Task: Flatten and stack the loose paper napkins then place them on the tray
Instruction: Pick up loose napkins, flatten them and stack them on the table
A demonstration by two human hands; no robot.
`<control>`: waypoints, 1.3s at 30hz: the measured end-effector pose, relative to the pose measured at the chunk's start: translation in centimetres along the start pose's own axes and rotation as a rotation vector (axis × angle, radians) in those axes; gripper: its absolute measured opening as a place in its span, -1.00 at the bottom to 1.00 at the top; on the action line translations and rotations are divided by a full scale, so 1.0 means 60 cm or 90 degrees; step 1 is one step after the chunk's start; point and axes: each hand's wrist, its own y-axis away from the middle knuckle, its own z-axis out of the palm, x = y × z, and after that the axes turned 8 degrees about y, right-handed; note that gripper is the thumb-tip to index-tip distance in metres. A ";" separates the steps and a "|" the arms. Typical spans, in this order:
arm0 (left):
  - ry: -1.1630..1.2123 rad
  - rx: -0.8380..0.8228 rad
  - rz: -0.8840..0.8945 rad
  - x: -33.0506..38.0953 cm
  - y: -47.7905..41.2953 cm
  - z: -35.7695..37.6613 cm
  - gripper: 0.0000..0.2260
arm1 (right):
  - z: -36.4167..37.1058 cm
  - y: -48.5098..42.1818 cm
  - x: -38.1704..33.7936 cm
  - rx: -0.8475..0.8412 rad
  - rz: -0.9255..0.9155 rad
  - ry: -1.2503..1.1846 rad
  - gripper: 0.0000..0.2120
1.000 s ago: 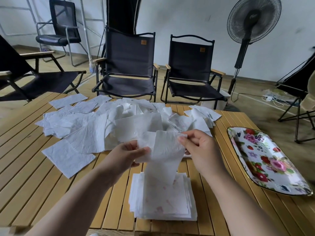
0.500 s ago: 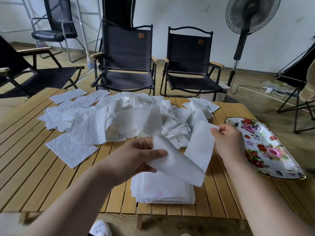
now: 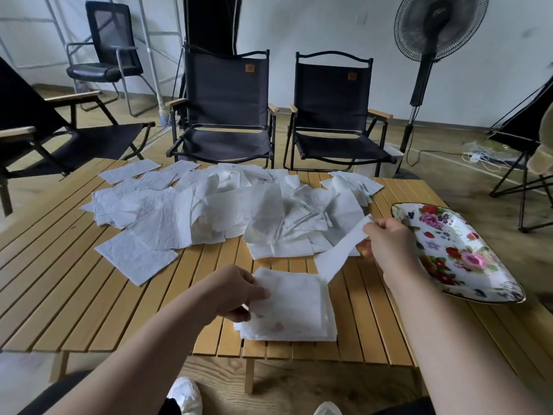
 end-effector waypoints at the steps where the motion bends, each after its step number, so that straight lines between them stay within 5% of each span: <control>1: -0.077 0.010 0.007 -0.001 -0.001 -0.004 -0.76 | 0.000 0.004 -0.001 -0.018 -0.011 0.021 -0.96; 3: -0.265 0.091 0.063 -0.004 -0.008 -0.014 -0.66 | 0.001 0.014 -0.008 -0.070 -0.034 0.025 -0.96; 5: -0.269 0.165 0.159 -0.007 -0.011 -0.019 -0.64 | 0.005 0.027 -0.021 -0.148 -0.036 -0.090 -0.95; 7: -0.037 0.110 0.203 0.001 -0.006 -0.019 -0.63 | 0.006 0.047 -0.044 -0.245 -0.022 -0.290 -0.91; 10: 0.353 -0.142 0.110 0.013 0.007 -0.013 -0.44 | 0.003 0.077 -0.073 -0.348 -0.008 -0.511 -0.88; 13: 0.489 -0.328 0.083 0.013 0.013 -0.006 -0.46 | 0.001 0.092 -0.084 -0.394 -0.001 -0.562 -0.88; 17: 0.587 -0.188 0.103 0.027 0.015 0.001 -0.72 | -0.002 0.087 -0.078 -0.396 0.031 -0.485 -0.70; 22: 0.343 -0.038 0.122 0.022 0.014 -0.020 -0.86 | -0.019 0.066 -0.054 -0.394 0.051 -0.126 -0.73; 28: -0.169 -0.007 0.137 -0.010 -0.005 -0.018 -0.83 | -0.016 0.054 -0.016 -0.574 0.017 0.419 -0.81; 34: -0.365 0.072 0.090 -0.015 -0.027 -0.012 -0.56 | 0.018 0.054 -0.006 -0.460 -0.005 0.556 -0.66; 39: -0.262 0.190 0.166 -0.032 -0.053 -0.035 -0.66 | 0.044 0.055 -0.007 -0.270 -0.079 0.388 -0.83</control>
